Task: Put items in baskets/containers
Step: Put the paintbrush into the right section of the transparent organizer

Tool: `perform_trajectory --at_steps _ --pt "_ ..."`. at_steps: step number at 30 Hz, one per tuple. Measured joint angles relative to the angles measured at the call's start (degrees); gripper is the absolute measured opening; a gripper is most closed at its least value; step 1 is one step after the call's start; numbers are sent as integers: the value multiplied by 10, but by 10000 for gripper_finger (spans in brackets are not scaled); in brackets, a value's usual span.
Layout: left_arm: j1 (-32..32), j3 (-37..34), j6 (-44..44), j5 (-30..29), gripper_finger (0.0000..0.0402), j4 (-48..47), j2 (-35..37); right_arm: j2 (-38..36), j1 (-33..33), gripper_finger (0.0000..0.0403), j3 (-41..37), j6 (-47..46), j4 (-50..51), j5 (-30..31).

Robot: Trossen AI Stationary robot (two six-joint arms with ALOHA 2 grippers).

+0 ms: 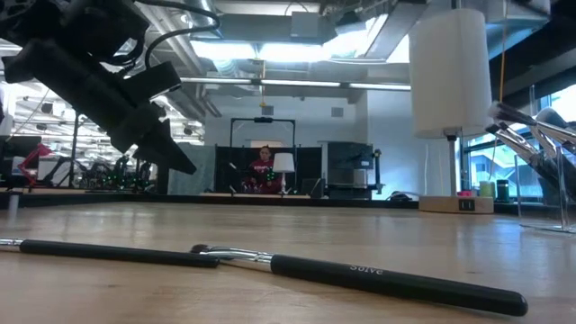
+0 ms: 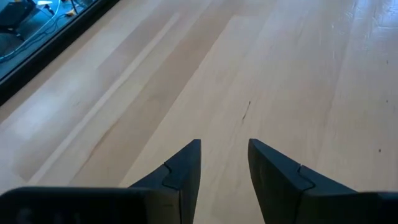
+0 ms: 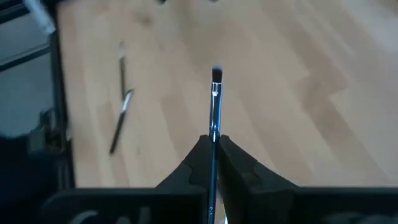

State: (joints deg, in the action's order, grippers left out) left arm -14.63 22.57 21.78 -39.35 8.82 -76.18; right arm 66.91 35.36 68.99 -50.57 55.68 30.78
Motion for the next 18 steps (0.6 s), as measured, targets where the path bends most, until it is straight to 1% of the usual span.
perform_trajectory --at_steps 4,9,12,15,18 --pt "0 0 1 0 127 3 0 1 81 19 -35 -56 -14 39" --pt "0 0 2 -2 127 4 0 15 153 20 -117 -104 -99 69" --pt "0 0 2 -6 127 4 0 17 177 20 -164 -132 -161 78" --pt "0 0 5 -11 127 4 0 19 191 20 -201 -152 -192 78" --pt "1 0 12 -17 127 4 0 19 197 21 -222 -167 -197 70"
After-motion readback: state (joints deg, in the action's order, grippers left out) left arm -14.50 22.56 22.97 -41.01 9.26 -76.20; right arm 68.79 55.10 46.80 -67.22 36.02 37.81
